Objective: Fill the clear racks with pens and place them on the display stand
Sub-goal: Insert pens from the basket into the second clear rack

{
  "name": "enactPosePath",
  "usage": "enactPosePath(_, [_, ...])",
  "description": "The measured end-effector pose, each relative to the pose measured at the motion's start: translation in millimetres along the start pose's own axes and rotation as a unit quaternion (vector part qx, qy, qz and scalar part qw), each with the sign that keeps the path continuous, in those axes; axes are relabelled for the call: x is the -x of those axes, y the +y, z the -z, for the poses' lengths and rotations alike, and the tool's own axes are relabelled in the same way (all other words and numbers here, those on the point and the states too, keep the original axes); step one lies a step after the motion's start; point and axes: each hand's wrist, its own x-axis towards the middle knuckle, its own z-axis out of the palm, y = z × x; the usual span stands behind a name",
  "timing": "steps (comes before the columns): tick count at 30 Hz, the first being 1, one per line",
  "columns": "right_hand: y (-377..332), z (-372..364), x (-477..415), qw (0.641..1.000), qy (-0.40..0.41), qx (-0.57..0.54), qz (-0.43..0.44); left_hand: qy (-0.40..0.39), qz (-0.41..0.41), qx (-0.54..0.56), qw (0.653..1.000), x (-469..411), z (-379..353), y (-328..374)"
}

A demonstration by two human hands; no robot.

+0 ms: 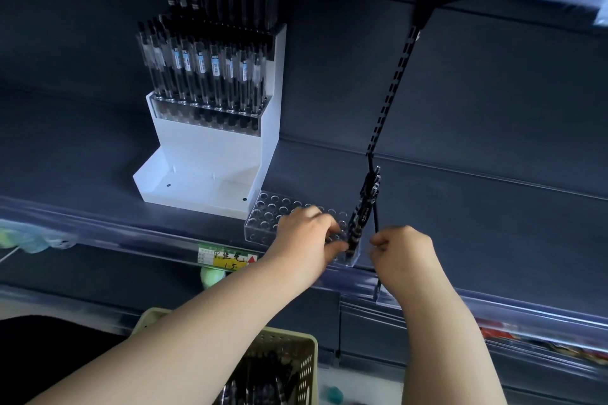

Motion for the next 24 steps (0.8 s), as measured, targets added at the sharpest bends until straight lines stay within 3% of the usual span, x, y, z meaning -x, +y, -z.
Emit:
enactPosePath(4, [-8,-4,14,0.999,-0.018,0.032,0.0,0.065,-0.033,-0.038,0.997,32,14,-22])
enactPosePath(11, [-36,-47,68,0.984,-0.113,0.114,0.079,0.019,-0.061,-0.105,0.992,109,44,-71])
enactPosePath(16, [-42,-100,105,0.977,-0.171,0.116,0.049,-0.077,0.006,-0.14,0.987,175,37,-114])
enactPosePath(24, [-42,-200,172,0.96,-0.256,0.115,-0.002,-0.147,0.134,-0.058,0.978,215,23,-148])
